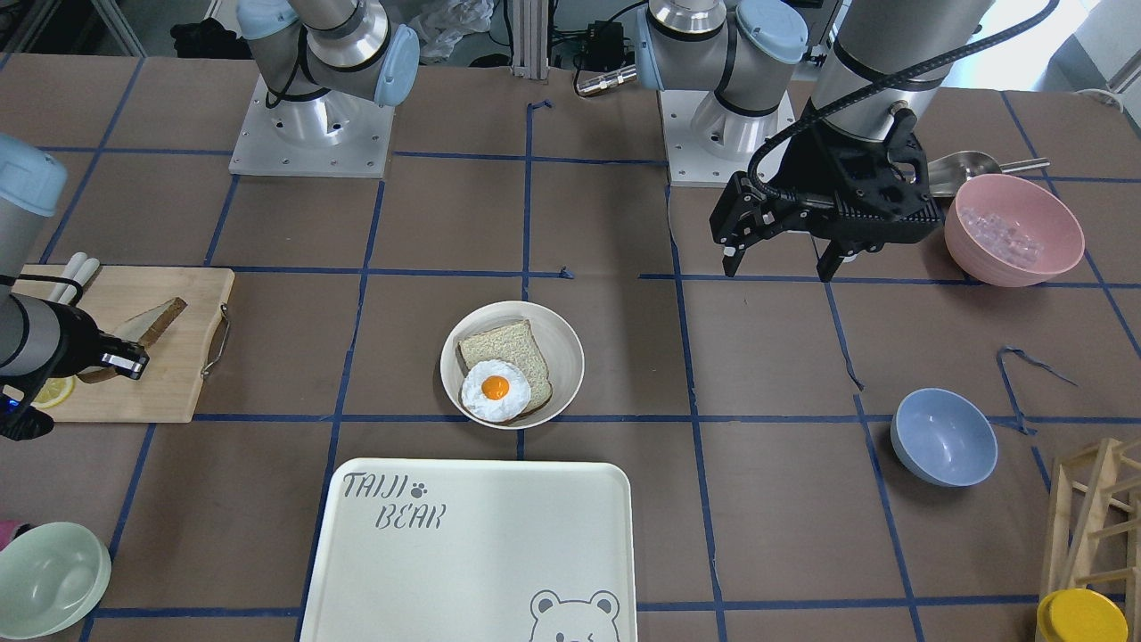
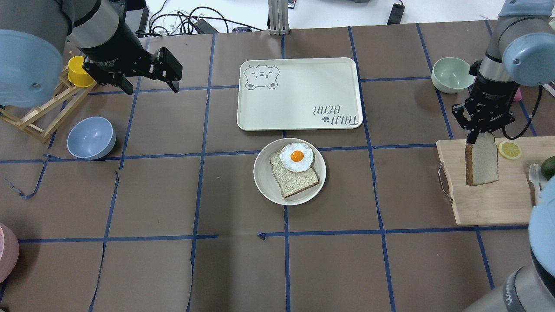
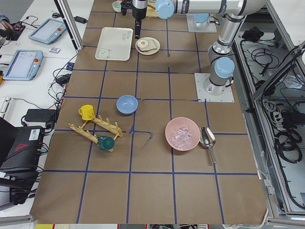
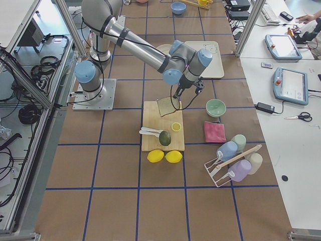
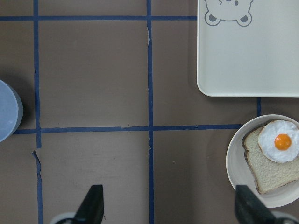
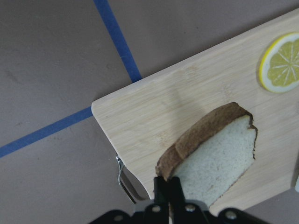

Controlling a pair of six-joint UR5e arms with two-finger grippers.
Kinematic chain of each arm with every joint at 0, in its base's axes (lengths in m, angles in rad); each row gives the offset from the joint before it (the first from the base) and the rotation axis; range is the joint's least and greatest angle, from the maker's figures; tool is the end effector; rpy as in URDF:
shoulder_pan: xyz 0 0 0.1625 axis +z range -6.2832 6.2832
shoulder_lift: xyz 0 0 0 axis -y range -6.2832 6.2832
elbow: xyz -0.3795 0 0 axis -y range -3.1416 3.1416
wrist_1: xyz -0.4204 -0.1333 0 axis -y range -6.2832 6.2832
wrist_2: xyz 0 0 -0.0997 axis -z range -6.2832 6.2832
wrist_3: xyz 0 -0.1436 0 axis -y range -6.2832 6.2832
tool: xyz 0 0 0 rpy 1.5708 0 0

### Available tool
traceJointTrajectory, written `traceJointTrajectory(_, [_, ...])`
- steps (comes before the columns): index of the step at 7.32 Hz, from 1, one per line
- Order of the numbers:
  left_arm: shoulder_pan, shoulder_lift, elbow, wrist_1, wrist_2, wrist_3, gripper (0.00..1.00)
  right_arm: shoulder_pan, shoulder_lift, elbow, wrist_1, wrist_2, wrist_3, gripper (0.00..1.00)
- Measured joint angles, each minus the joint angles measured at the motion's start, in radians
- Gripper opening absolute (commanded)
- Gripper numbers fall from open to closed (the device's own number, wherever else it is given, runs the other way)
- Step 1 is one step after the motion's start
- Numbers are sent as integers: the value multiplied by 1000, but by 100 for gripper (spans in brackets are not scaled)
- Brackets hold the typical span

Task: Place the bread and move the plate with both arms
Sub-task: 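Lift the bread slice and carry it toward the egg plate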

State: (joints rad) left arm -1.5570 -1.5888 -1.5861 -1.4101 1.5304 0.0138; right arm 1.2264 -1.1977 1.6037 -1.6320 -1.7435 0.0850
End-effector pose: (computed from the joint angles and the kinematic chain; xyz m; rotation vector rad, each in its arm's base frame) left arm -0.1316 -0.5460 0.3983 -0.0040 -3.0967 0.1984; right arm -0.0904 -0.5737 0.1830 -0.5885 -2.9086 -0.5455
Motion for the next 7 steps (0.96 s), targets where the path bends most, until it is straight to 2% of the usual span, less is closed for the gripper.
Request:
traceJointTrajectory(3, [0, 2, 0, -1, 1, 0, 100, 90, -36, -93, 128, 3, 60, 0])
traceJointTrajectory(5, [1, 3, -1, -1, 1, 0, 100, 187, -58, -109, 161, 15, 179, 0])
traceJointTrajectory(7, [1, 3, -1, -1, 1, 0, 100, 284, -67, -112, 171, 100, 356, 0])
